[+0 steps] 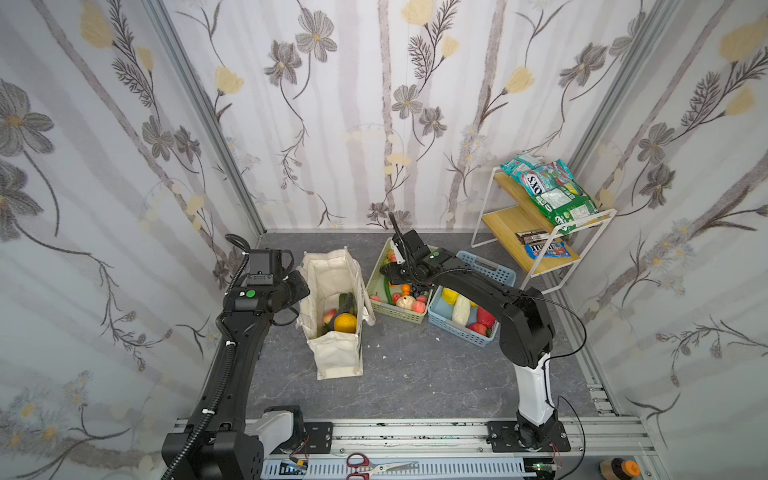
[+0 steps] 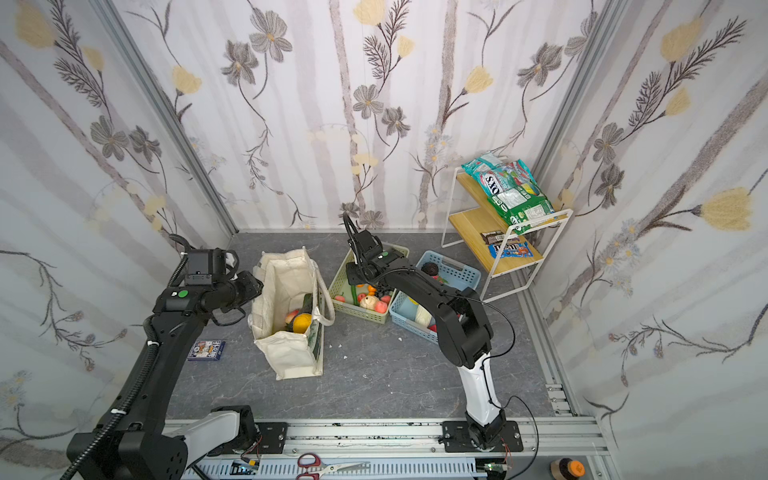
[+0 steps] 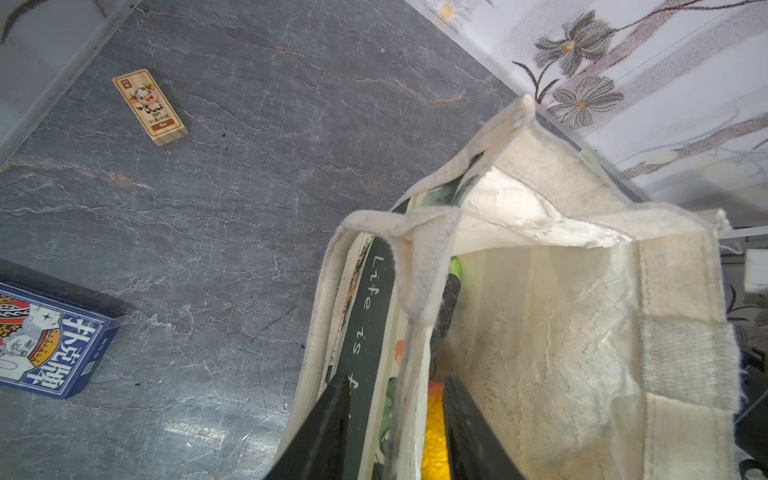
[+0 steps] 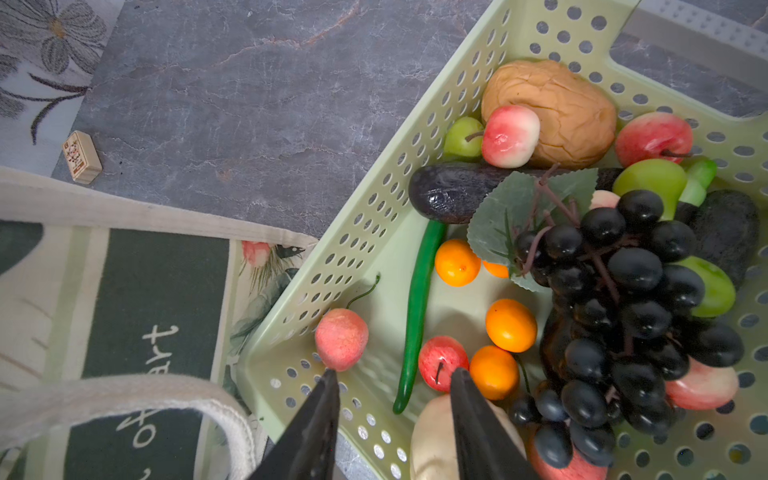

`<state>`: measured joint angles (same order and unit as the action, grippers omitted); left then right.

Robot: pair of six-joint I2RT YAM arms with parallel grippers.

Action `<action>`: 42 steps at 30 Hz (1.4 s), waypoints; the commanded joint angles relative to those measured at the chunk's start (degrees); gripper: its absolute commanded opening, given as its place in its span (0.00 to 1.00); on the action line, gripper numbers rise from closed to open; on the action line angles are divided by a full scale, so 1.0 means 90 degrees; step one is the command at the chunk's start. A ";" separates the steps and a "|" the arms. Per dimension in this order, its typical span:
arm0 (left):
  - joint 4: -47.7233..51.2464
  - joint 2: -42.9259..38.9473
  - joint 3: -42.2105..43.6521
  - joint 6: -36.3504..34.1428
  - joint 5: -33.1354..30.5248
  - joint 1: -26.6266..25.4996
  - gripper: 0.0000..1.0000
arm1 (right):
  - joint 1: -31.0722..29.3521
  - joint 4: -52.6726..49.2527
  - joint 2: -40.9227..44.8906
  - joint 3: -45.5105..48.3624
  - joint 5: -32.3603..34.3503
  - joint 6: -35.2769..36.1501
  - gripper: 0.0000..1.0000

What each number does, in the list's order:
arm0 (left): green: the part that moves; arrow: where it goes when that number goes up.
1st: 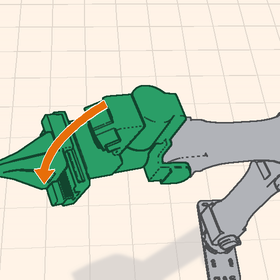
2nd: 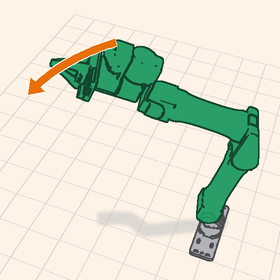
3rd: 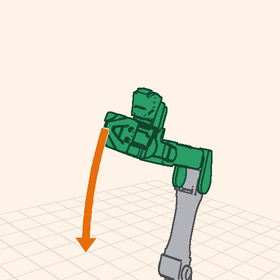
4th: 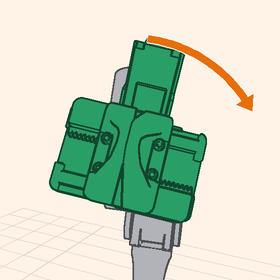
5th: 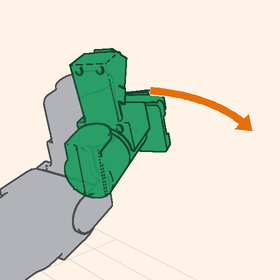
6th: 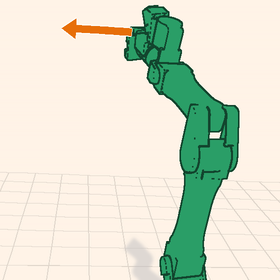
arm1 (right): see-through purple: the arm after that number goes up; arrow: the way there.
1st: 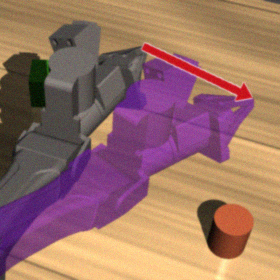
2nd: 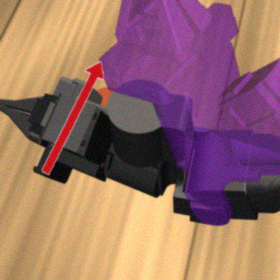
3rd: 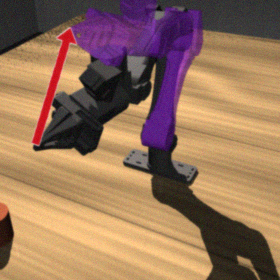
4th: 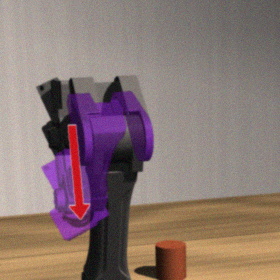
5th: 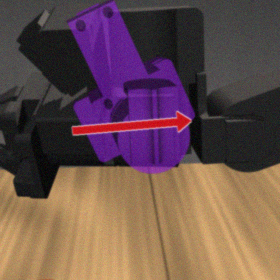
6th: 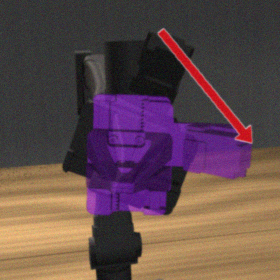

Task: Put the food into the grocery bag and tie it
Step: 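Move the right gripper over the pale green basket above the green chili, then lower the right gripper and close it on the long green chili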

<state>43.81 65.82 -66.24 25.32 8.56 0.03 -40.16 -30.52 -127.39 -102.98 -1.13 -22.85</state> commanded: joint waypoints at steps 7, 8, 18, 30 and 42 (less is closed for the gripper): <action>0.0046 0.0020 -0.0061 0.0072 -0.0094 -0.0022 0.40 | -0.0021 0.0057 -0.0447 -0.0235 0.0037 0.0059 0.44; 0.0045 0.0020 -0.0063 0.0070 -0.0090 -0.0023 0.40 | -0.0017 0.0052 -0.0490 -0.0247 0.0043 0.0059 0.44; 0.0067 -0.0017 -0.0052 0.0048 -0.0047 -0.0062 0.39 | -0.0027 -0.0034 -0.0965 -0.0537 -0.0007 0.0044 0.37; 0.0059 -0.0019 -0.0011 0.0038 -0.0013 -0.0106 0.38 | -0.0075 -0.0065 -0.1241 -0.0598 -0.0069 0.0020 0.35; 0.0058 -0.0013 0.0007 0.0016 -0.0022 -0.0111 0.38 | -0.0090 -0.0108 -0.1597 -0.0739 -0.0040 -0.0036 0.34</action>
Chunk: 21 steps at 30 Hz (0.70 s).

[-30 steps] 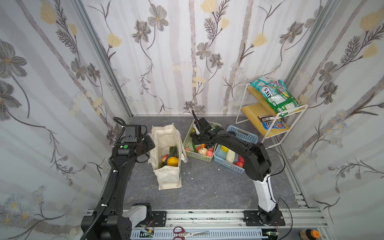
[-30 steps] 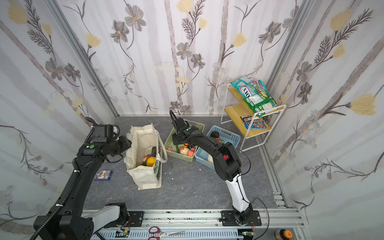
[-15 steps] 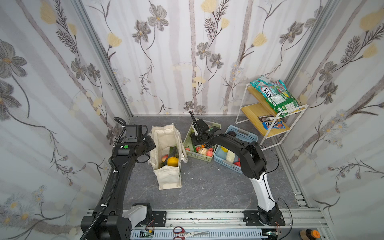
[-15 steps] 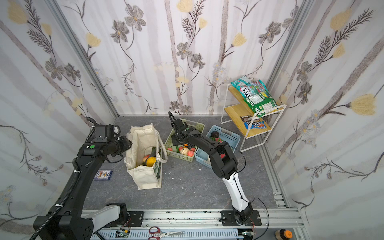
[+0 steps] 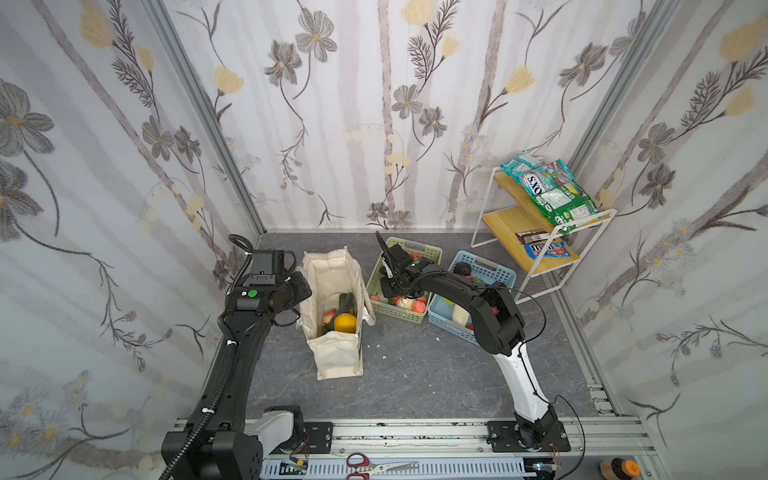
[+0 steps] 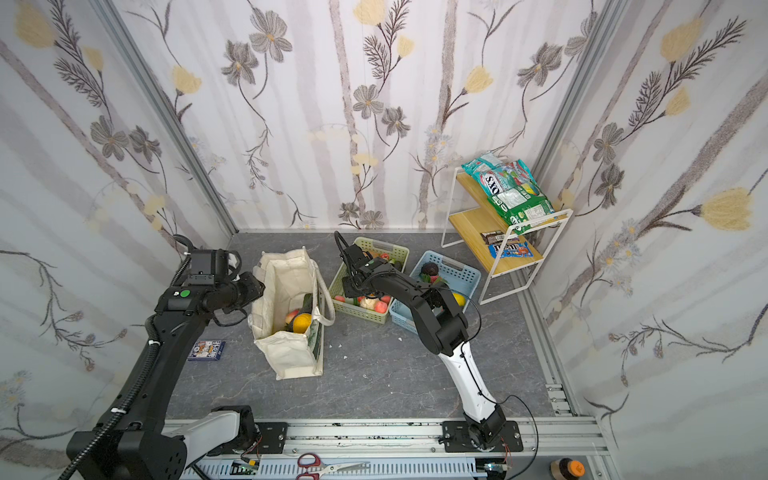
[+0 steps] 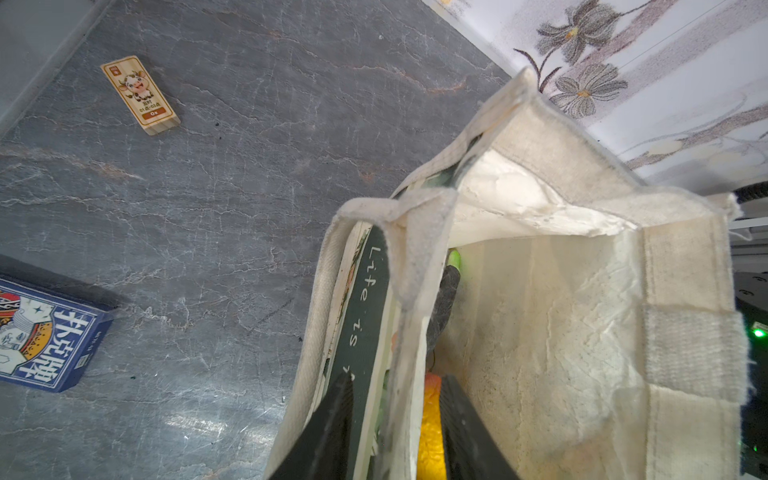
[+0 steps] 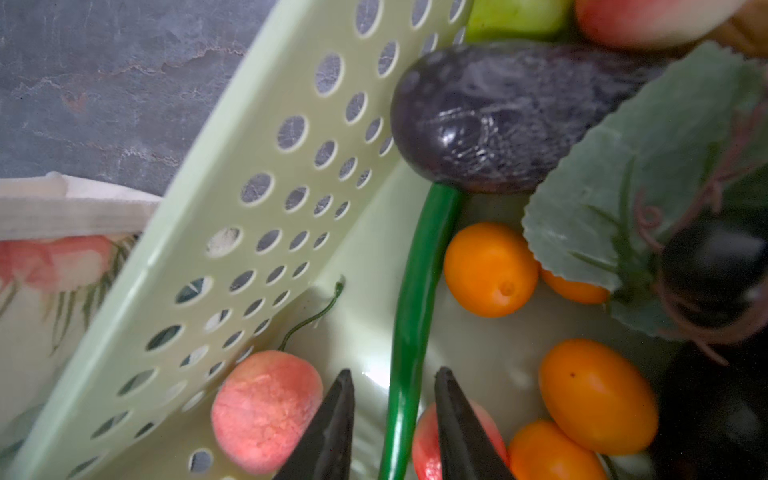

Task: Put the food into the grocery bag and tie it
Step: 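Lower the right gripper and close it on the long green chili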

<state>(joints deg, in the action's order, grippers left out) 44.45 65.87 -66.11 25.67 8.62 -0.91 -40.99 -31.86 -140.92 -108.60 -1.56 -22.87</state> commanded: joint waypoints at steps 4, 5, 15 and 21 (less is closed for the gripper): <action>-0.0002 -0.0014 -0.0038 -0.0045 -0.0025 -0.0007 0.38 | 0.0003 -0.0043 -0.0314 -0.0331 0.0020 -0.0054 0.34; 0.0008 -0.0014 -0.0047 -0.0050 -0.0038 -0.0007 0.38 | -0.0003 -0.0072 -0.0358 -0.0380 0.0018 -0.0056 0.34; 0.0035 -0.0004 -0.0105 -0.0080 -0.0088 -0.0007 0.38 | 0.0029 -0.0223 -0.0713 -0.0552 -0.0059 -0.0104 0.25; 0.0005 0.0045 -0.0174 -0.0055 -0.0077 -0.0007 0.38 | 0.0044 -0.0273 -0.0662 -0.0543 -0.0215 -0.0112 0.18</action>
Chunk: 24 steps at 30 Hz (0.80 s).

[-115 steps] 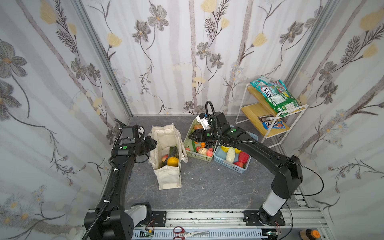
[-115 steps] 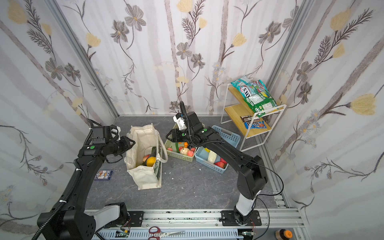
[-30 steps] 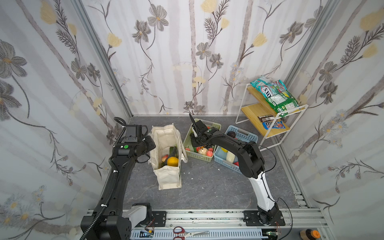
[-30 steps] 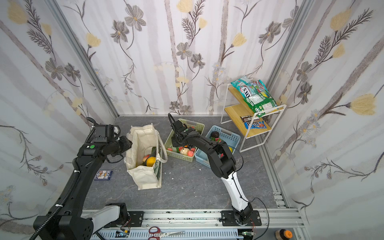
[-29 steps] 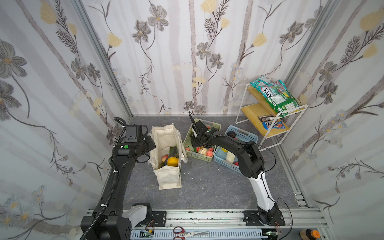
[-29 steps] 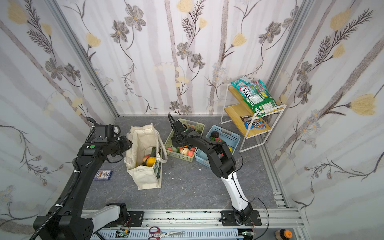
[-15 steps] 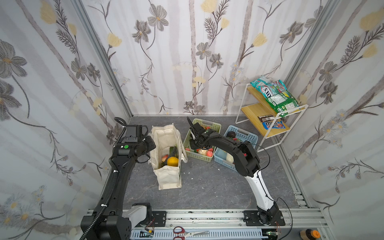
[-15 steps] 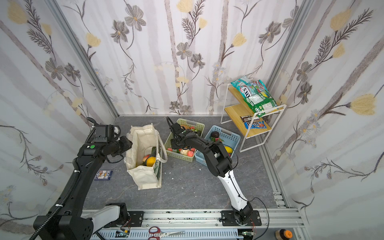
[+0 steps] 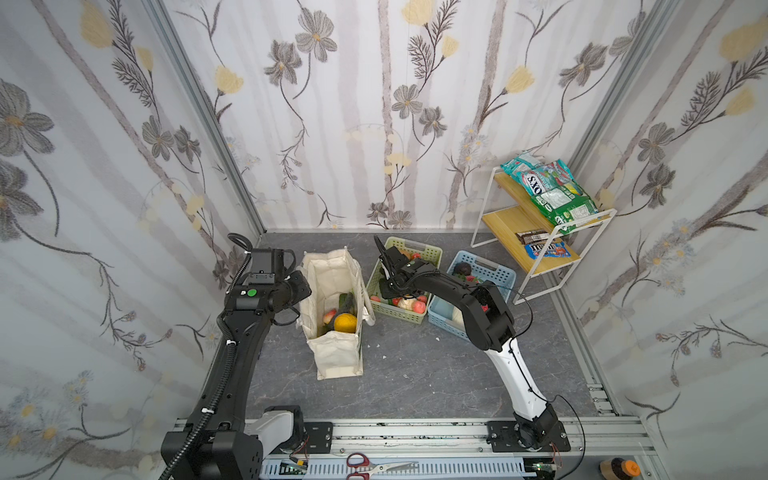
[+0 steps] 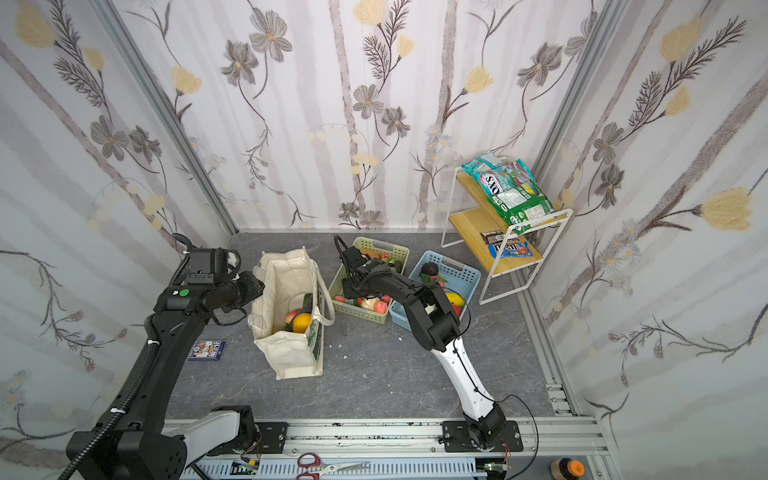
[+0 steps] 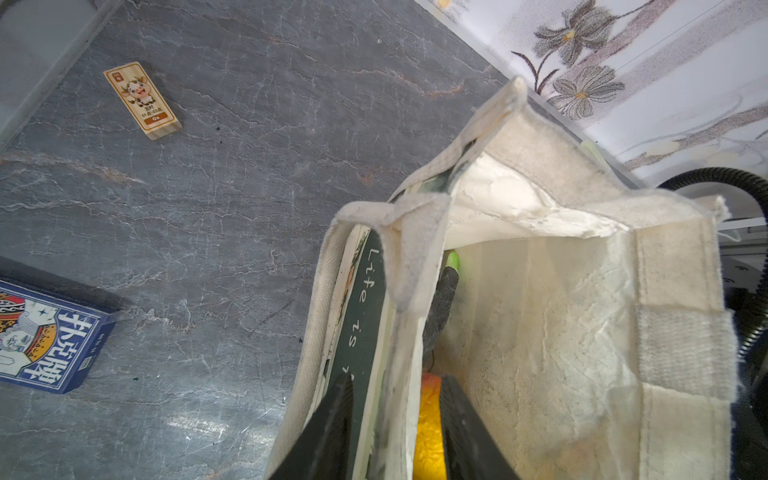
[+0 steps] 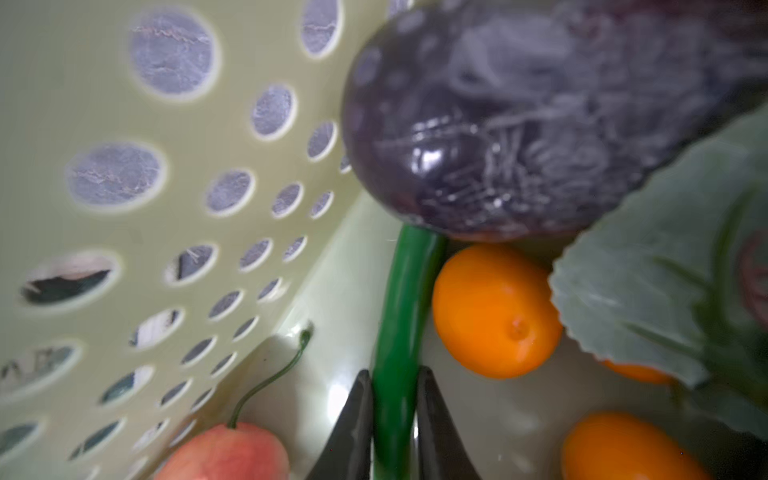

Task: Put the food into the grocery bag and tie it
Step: 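Lower the right gripper and close it on the long green chili, then lift the green chili with the right gripper and carry it over the bag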

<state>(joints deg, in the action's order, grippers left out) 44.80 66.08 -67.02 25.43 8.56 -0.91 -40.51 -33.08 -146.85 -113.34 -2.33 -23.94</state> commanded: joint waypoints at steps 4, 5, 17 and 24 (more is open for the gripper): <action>-0.0037 0.0021 -0.0097 -0.0018 -0.0072 -0.0002 0.38 | 0.0034 -0.0129 0.0309 0.0023 -0.0290 -0.0021 0.17; -0.0041 0.0021 -0.0093 -0.0013 -0.0076 -0.0007 0.38 | 0.0048 -0.0130 0.0414 0.0032 -0.0344 -0.0023 0.17; -0.0114 0.0039 -0.0060 0.0013 -0.0079 -0.0007 0.38 | 0.0178 0.0086 0.1380 0.0524 -0.0917 -0.0127 0.16; -0.0146 0.0060 -0.0081 0.0025 -0.0077 -0.0006 0.38 | 0.0253 0.0188 0.1725 0.0803 -0.1197 -0.0175 0.16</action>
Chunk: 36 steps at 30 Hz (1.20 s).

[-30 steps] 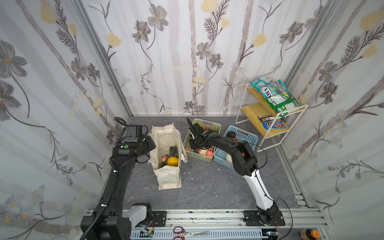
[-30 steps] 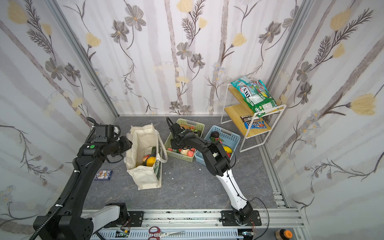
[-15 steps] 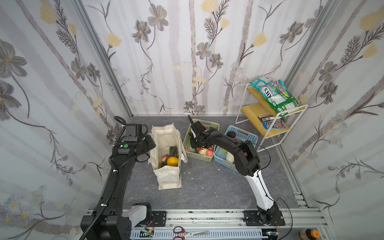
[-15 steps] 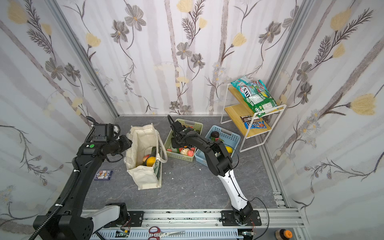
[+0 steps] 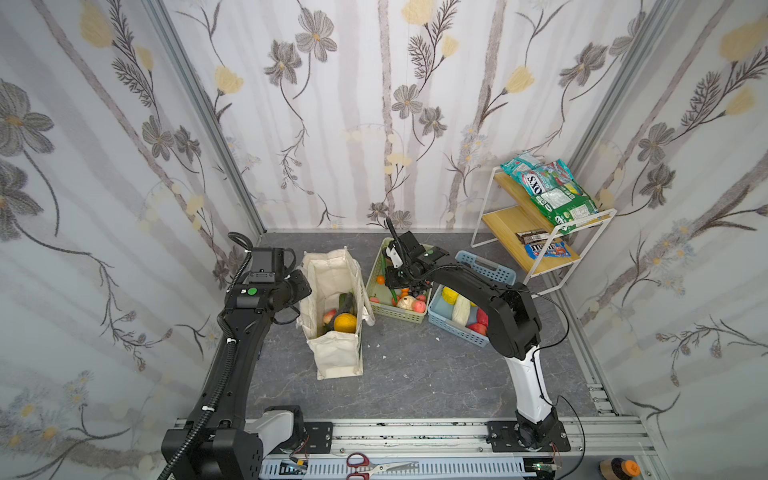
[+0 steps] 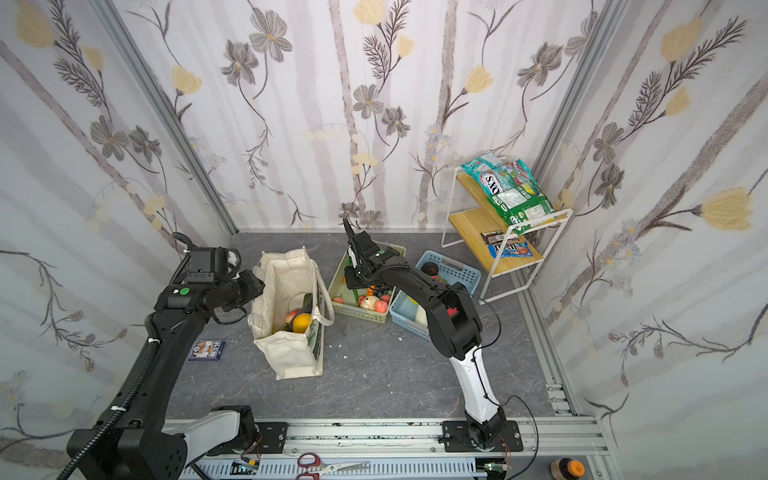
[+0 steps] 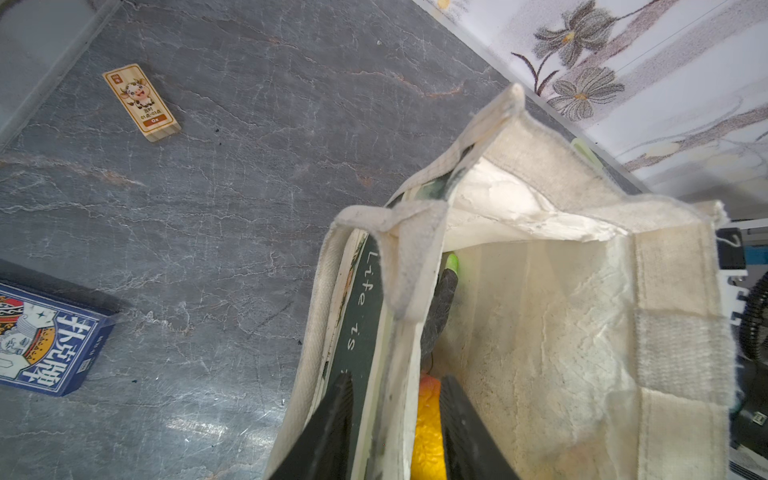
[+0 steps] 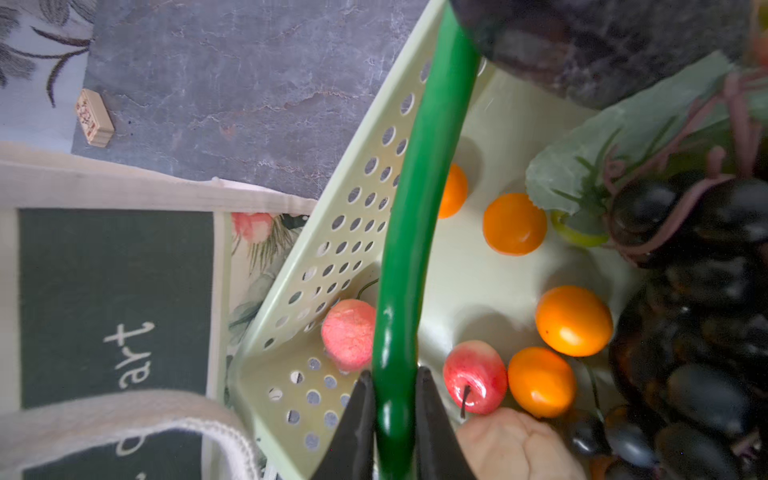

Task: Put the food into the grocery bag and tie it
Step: 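Lift the green chili with the right gripper and carry it over the bag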

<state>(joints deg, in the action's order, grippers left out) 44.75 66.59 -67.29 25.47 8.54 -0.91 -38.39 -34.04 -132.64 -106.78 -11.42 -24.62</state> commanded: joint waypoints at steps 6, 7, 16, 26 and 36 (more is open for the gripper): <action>-0.0160 0.0004 -0.0036 0.0017 -0.0084 -0.0007 0.38 | 0.0071 0.0442 0.0452 0.0318 -0.0423 -0.0174 0.16; -0.0163 0.0004 -0.0032 0.0016 -0.0079 -0.0007 0.38 | 0.0067 0.0463 0.0510 0.0341 -0.0480 -0.0183 0.16; -0.0280 0.0053 -0.0020 0.0065 0.0058 -0.0070 0.37 | 0.0073 0.0608 0.1052 0.0626 -0.0703 -0.0246 0.16; -0.0327 0.0091 -0.0029 0.0089 0.0059 -0.0191 0.21 | 0.0082 0.0706 0.1532 0.0901 -0.0717 -0.0305 0.16; -0.0421 0.0063 0.0054 0.0187 0.0048 -0.0348 0.01 | 0.0076 0.0808 0.1880 0.0976 -0.0878 -0.0327 0.15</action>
<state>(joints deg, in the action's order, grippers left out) 42.26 67.42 -67.09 26.57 8.84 -3.79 -37.76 -29.61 -116.66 -98.32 -18.11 -26.96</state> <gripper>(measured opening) 0.055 0.149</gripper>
